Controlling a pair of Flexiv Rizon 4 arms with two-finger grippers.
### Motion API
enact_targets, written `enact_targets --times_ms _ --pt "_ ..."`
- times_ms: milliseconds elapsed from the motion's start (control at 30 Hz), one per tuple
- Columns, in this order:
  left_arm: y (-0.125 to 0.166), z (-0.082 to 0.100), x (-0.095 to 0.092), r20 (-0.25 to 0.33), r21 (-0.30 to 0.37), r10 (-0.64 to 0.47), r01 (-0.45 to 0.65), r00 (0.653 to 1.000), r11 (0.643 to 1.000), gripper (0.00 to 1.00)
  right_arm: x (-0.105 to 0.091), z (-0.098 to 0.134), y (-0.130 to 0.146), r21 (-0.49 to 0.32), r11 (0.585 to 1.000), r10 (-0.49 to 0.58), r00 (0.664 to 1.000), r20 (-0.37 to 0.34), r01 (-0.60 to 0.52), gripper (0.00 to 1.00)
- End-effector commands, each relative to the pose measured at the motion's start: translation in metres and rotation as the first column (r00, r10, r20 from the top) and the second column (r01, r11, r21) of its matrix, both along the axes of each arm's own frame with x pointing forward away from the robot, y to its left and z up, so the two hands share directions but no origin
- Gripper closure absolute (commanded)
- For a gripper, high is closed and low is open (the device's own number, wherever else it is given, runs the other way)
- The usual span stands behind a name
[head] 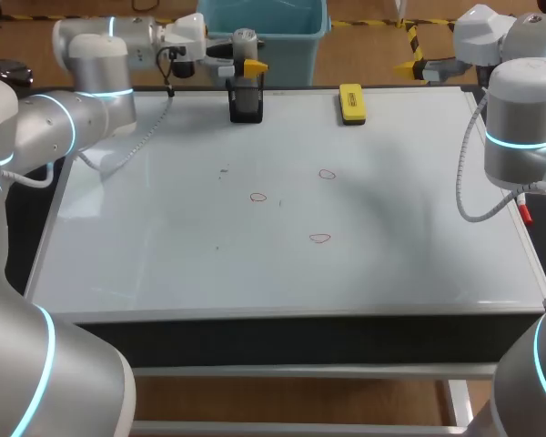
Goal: Pick up the inspection probe, press it on each red-marked spot on the whiteboard one by one, put down the probe, pick up the eraser, and wipe off all the red marks.
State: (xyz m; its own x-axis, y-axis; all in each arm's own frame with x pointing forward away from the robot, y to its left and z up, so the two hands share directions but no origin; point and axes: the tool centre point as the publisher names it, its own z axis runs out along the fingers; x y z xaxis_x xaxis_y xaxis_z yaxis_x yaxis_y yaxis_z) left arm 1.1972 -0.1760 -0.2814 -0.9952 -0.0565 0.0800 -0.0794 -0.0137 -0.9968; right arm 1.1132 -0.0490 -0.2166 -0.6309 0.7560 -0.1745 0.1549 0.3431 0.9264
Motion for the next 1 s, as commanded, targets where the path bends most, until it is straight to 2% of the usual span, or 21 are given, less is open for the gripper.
enact_targets --times_ms 33,467,833,967,1000 --pt "0.004 -0.002 0.004 0.001 -0.005 -0.025 0.025 1.000 1.000 1.00 0.000 0.000 0.000 -0.001 1.000 0.001 1.000 -0.001 -0.001 0.00" --pt "0.007 0.010 -0.004 0.023 -0.011 -0.035 0.035 0.999 0.999 1.00 0.000 0.000 0.000 -0.001 1.000 0.001 1.000 -0.001 -0.001 0.00" --pt "0.014 0.047 -0.002 0.045 -0.005 0.006 -0.005 0.999 1.000 1.00 0.000 0.000 0.000 -0.001 1.000 0.001 1.000 -0.001 -0.001 0.00" --pt "0.016 0.061 0.002 0.014 0.016 0.045 -0.045 0.999 0.999 1.00 0.000 0.000 0.000 -0.001 1.000 0.001 1.000 -0.001 -0.001 0.00" --pt "0.017 0.065 0.002 0.021 0.003 0.048 -0.049 0.999 0.999 1.00 0.000 0.000 0.000 -0.001 1.000 0.001 1.000 -0.001 -0.001 0.00"
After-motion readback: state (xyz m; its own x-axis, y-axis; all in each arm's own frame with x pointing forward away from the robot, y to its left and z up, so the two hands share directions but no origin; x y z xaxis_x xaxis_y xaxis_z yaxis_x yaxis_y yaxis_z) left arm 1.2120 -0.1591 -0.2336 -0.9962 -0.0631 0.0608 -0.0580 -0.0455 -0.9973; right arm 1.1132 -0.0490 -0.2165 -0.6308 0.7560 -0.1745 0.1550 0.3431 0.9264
